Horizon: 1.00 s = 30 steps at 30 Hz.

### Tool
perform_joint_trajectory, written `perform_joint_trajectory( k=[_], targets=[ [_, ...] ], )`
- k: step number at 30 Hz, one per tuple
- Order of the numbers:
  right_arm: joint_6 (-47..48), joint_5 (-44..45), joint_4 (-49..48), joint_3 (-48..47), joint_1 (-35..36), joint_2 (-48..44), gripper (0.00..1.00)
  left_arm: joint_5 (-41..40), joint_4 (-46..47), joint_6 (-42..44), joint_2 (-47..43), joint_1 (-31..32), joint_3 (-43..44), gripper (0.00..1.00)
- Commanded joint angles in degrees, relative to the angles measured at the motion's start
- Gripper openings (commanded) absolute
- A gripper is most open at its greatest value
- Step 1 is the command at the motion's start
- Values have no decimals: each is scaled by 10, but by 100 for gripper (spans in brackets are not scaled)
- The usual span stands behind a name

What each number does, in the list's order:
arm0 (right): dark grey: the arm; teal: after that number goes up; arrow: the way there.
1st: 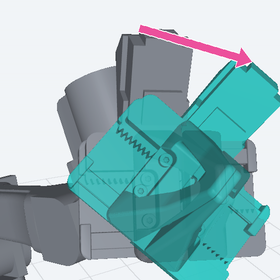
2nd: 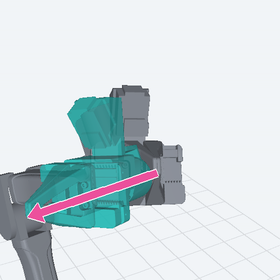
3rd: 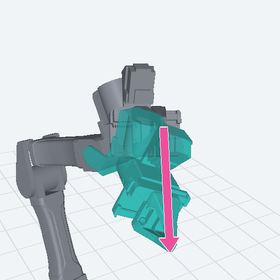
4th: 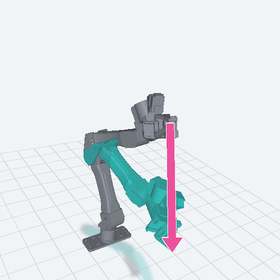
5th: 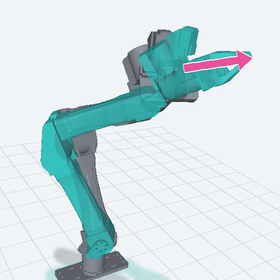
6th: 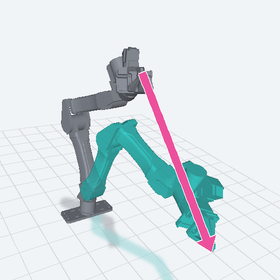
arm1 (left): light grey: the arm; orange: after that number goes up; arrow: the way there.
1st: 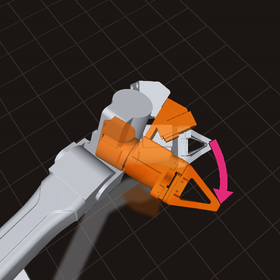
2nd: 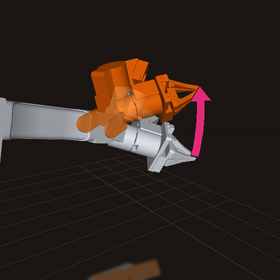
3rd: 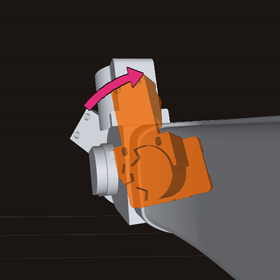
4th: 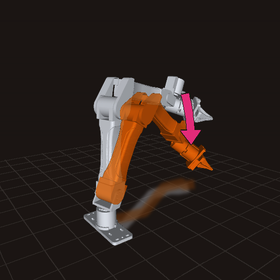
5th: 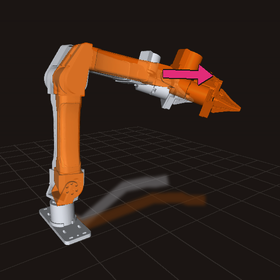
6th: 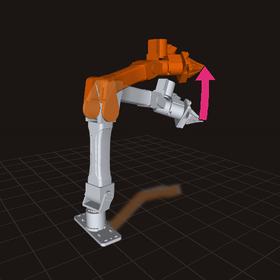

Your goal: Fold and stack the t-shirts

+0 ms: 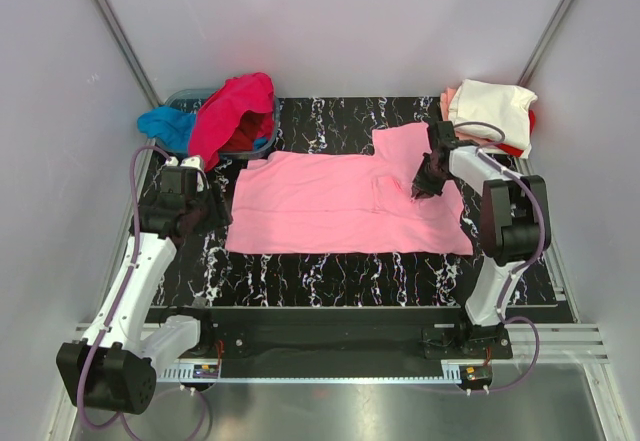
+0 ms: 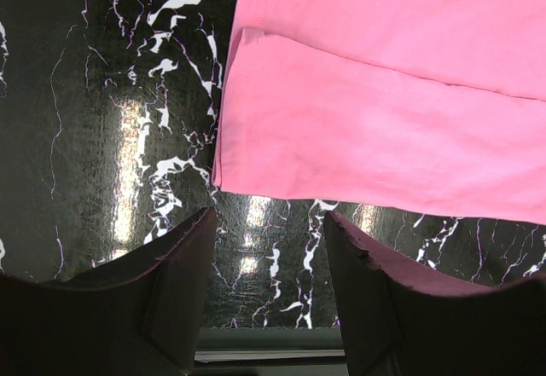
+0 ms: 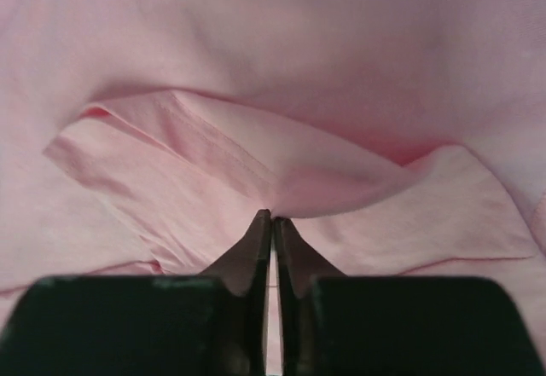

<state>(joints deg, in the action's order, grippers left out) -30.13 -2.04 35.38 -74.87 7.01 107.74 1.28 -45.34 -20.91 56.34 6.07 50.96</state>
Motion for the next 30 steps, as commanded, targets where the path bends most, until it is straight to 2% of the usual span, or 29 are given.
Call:
perform_joint_trajectory(
  k=[1, 2, 9, 13, 14, 15, 17, 20, 23, 28, 30],
  targets=[
    [3, -6, -12, -34, -10, 10, 3, 6, 18, 8, -1, 1, -5, 58],
    [4, -7, -9, -39, -12, 11, 0, 6, 18, 8, -1, 1, -5, 58],
    [2, -8, 14, -94, -57, 23, 0, 7, 19, 8, 0, 2, -5, 58],
    [1, -6, 43, -175, -85, 67, 0, 6, 18, 8, -1, 2, -5, 58],
    [2, -13, 47, -190, -89, 76, 9, 6, 19, 8, 1, 2, -5, 58],
    [4, -17, 56, -223, -91, 97, 24, 6, 18, 8, 0, 2, -5, 58],
    [8, -26, 65, -259, -96, 117, 39, 6, 18, 8, 0, 3, -5, 58],
    [13, -36, 73, -339, -96, 161, 70, 7, 19, 7, 1, 4, -6, 58],
    [21, -44, 92, -445, -96, 223, 77, 7, 19, 7, 3, 5, -5, 58],
    [41, -54, 145, -661, -96, 363, 79, 8, 20, 8, 4, 9, -5, 58],
    [41, -55, 145, -702, -96, 395, 79, 9, 19, 8, 4, 9, -6, 58]
  ],
)
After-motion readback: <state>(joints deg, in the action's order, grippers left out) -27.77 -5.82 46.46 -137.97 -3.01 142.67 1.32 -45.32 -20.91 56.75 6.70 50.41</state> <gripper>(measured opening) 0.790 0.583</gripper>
